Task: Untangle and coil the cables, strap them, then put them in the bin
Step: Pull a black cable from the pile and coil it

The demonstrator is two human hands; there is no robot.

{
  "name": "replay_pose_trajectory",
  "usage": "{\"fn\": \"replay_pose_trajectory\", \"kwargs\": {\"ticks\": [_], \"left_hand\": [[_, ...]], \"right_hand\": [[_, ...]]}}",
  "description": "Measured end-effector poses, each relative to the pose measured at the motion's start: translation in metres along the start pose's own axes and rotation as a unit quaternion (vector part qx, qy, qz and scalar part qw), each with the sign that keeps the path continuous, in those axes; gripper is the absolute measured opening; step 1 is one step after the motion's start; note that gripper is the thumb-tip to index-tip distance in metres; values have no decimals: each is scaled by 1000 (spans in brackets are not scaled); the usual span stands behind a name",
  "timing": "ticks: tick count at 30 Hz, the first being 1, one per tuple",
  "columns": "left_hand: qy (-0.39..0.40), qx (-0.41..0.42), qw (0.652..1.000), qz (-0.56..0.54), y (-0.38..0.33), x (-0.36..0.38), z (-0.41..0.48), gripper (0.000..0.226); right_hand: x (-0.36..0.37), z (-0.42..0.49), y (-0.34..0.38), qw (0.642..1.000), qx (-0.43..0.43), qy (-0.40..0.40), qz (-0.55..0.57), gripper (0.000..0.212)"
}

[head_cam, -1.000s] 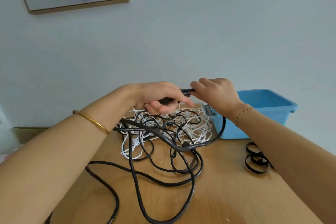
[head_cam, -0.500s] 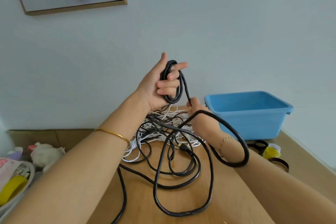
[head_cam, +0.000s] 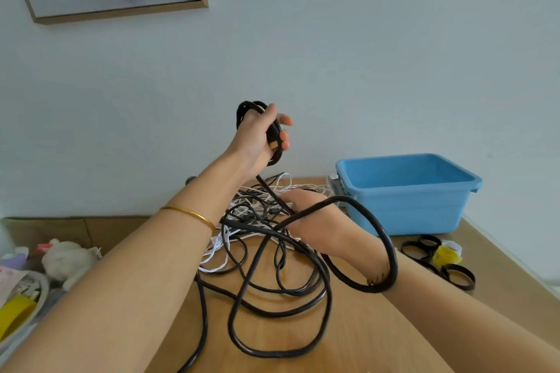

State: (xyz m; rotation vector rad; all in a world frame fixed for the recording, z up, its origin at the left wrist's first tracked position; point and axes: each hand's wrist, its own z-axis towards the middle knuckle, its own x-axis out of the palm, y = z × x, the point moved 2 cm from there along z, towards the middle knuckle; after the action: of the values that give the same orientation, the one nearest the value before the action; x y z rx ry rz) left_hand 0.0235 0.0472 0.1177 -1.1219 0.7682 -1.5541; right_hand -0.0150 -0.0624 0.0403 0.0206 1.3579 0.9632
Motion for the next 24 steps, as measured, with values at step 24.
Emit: {"fn": "replay_pose_trajectory", "kwargs": {"ticks": [24], "left_hand": [[189,17,668,719,1,-3,-14,40]], "right_hand": [[-61,5,-20,985,-14,-77,-154,10]]}}
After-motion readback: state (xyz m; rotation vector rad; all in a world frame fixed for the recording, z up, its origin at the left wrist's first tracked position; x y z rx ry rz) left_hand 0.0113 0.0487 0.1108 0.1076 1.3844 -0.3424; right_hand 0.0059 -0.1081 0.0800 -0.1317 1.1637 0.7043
